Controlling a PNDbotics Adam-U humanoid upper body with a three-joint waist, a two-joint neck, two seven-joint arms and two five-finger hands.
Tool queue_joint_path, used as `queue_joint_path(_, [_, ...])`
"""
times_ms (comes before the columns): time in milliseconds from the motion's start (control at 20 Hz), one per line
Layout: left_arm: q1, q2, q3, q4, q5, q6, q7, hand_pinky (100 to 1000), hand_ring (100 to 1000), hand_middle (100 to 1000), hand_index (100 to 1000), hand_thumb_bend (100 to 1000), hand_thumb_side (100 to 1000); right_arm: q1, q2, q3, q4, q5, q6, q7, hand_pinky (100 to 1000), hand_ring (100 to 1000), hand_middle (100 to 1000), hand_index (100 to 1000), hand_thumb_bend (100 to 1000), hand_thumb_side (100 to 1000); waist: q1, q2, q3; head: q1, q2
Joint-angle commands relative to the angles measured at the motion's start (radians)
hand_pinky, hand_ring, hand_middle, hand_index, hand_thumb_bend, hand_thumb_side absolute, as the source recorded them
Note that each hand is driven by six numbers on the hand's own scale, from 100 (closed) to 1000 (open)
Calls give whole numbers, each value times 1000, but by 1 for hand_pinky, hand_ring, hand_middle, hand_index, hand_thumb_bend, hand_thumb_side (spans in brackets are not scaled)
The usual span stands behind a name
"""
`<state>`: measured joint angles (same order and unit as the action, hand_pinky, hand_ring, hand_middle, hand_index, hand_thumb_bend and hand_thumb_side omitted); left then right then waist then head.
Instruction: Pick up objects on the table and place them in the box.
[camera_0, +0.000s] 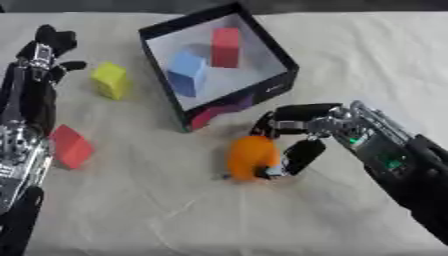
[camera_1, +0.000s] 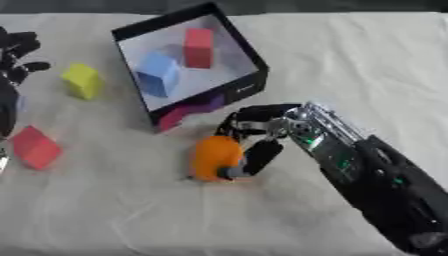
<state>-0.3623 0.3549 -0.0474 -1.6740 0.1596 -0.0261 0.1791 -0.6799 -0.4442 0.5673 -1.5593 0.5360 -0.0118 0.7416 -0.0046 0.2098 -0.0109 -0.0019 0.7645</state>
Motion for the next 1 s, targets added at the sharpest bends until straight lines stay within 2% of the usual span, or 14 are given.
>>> queue_joint_path(50, [-15,28,1,-15,-3,1,-1,702,846,750,726,251,792,-7,-11,-10,-18,-22,28,-35,688,665,622,734,260,372,-9,-22,0,-2,5])
queue_joint_path(350, [-16,27,2,-16,-3,2,0,702,846,750,726,246,790,-11,-16,-16,-83,-76,95,-108,651,583,543,664,158,106,-9,-22,0,1,5])
queue_joint_path(600, [-15,26,2,-16,-4,3,1,702,846,750,726,242,787,-25,-35,-34,-159,-113,120,-138,645,574,534,658,146,100,-10,-24,2,3,5])
queue_joint_path(1000, [-11,26,3,-15,-5,5,2,701,847,751,726,237,787,-88,-106,-87,-259,-162,130,-167,643,564,532,654,219,100,-11,-26,3,2,5])
